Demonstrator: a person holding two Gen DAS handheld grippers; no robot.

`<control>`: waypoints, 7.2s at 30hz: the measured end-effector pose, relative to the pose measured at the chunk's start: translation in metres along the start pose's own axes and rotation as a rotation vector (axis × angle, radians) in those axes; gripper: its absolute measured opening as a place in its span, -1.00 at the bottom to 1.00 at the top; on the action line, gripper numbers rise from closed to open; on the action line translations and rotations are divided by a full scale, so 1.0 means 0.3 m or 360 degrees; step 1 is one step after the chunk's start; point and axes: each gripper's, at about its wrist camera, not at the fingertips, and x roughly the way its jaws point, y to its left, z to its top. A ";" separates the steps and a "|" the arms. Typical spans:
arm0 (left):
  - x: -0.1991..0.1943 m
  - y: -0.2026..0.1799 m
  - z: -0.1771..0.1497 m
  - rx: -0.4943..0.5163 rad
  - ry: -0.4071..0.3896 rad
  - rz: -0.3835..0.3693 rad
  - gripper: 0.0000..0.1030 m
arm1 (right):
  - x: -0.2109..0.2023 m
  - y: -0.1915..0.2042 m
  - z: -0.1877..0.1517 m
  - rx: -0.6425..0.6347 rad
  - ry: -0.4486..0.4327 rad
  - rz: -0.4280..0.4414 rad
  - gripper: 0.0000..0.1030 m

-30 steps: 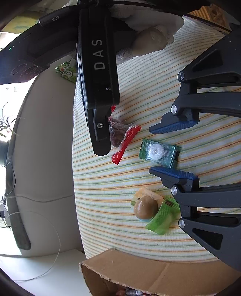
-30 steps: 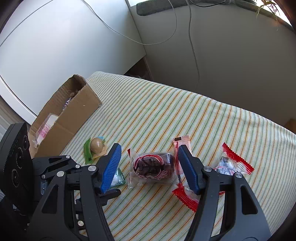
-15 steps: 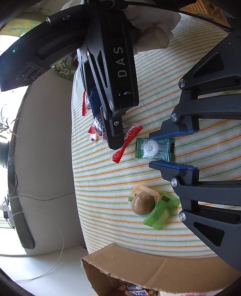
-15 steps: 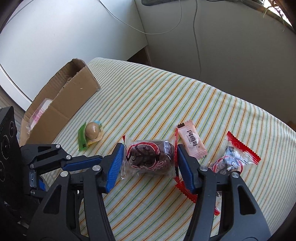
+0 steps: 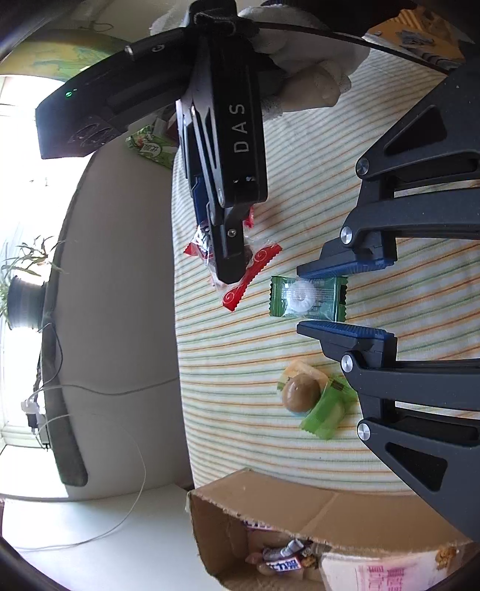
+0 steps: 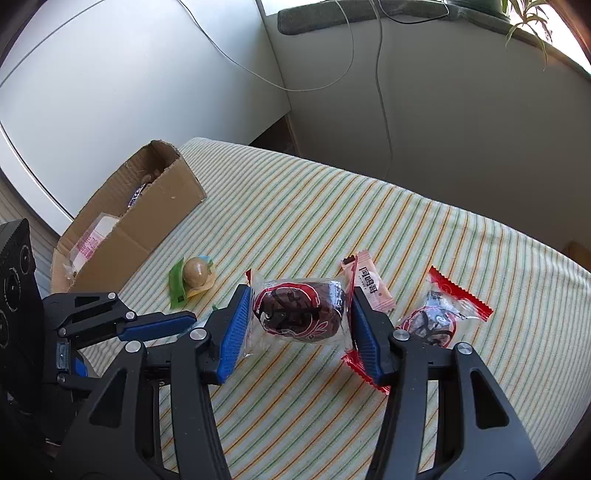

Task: Organize snacks
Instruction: 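Close the right gripper on the red-edged chocolate packet, then carry the mint and chocolate packets into the box and release both, then grasp the green-wrapped egg candy with the left gripper while the right grasps another chocolate packet, then carry the egg candy and chocolate packet into the box and release both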

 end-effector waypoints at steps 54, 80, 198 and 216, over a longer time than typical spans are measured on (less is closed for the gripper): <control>-0.448 0.570 -0.094 -0.0583 -0.0455 0.0562 -0.42 | 0.194 0.745 0.176 -0.0552 -0.0084 0.0232 0.17; -0.379 0.367 -0.011 -0.0387 -0.0454 0.0349 -0.42 | -0.025 0.457 0.135 -0.0404 -0.0189 0.0006 0.20; -0.456 0.628 -0.116 -0.0521 -0.0491 0.0494 -0.59 | 0.110 0.645 0.197 -0.0361 -0.0098 0.0165 -0.27; -0.485 0.632 -0.121 -0.0539 -0.0513 0.0517 -0.19 | 0.164 0.777 0.150 -0.0509 -0.0072 0.0182 0.12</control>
